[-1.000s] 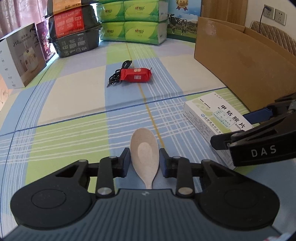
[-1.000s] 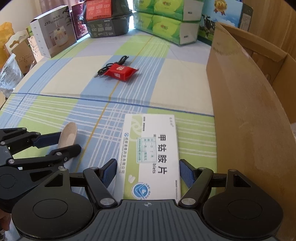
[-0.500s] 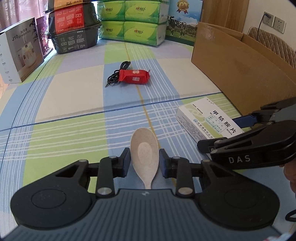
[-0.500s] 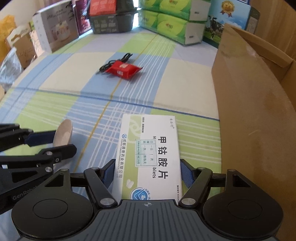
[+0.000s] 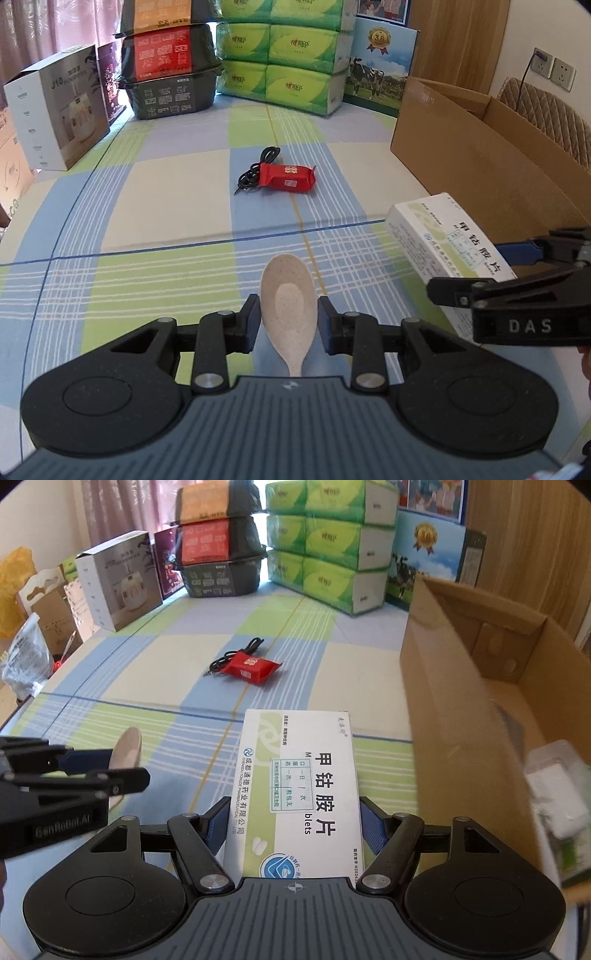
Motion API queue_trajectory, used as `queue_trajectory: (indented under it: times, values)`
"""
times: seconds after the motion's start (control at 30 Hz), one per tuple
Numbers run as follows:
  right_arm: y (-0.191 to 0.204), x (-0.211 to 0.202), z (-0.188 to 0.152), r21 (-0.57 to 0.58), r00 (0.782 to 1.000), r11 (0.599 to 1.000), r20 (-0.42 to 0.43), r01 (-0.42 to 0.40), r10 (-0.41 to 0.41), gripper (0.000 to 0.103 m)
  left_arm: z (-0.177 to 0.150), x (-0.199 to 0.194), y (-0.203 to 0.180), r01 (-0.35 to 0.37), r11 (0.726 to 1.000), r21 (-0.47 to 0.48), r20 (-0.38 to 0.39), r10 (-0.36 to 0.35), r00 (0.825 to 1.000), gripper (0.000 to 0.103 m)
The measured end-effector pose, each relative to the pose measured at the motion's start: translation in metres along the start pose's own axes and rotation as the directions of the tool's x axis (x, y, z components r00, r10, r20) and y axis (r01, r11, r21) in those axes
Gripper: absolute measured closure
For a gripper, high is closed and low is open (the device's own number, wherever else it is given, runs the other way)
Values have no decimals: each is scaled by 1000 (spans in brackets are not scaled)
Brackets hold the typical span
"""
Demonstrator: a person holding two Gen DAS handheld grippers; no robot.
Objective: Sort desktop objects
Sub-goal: 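Carry the spoon and medicine box together over the cardboard box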
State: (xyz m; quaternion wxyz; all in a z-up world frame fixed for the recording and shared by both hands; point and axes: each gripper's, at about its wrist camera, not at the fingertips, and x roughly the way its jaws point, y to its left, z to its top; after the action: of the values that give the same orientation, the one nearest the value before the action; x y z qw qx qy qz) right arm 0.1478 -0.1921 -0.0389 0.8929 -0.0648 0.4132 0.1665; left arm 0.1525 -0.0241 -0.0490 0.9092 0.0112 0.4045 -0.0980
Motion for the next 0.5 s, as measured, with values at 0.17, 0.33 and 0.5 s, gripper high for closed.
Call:
queue_trajectory:
  times: [0.17, 0.33, 0.5]
  values:
    - [5, -35, -14, 21, 1000, 1000, 25, -8, 8, 35, -7, -27, -7, -2, 1000, -13, -3, 2, 1000, 76]
    - [7, -76, -18, 45, 997, 999, 73, -5, 1, 35, -4, -60, -20, -4, 1000, -20, 15, 4, 1000, 76]
    - [0, -116, -19, 64, 993, 998, 116, 7, -14, 35, 4, -96, -38, 1, 1000, -7, 55, 0, 998, 76]
